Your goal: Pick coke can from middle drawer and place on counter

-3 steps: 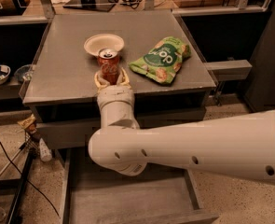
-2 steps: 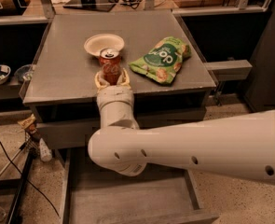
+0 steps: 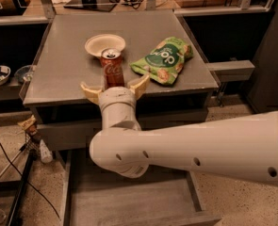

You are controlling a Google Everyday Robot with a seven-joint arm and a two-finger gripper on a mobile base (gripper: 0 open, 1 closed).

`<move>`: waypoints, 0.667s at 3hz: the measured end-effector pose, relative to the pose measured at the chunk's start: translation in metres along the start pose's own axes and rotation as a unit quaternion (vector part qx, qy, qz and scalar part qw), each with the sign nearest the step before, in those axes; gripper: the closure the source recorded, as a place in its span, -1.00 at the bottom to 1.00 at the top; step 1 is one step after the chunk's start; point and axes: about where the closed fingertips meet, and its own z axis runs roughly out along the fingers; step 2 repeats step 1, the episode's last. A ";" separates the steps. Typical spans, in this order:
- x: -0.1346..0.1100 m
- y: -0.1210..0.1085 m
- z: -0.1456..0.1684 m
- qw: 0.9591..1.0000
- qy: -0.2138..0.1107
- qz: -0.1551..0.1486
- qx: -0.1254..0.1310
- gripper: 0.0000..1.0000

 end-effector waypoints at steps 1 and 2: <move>0.000 0.000 0.000 1.000 0.000 0.000 0.000 -1.00; 0.000 0.000 0.000 1.000 0.000 0.000 0.000 -1.00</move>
Offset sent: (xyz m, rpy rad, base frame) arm 0.0000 0.0000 0.0000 0.0000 0.0000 0.0000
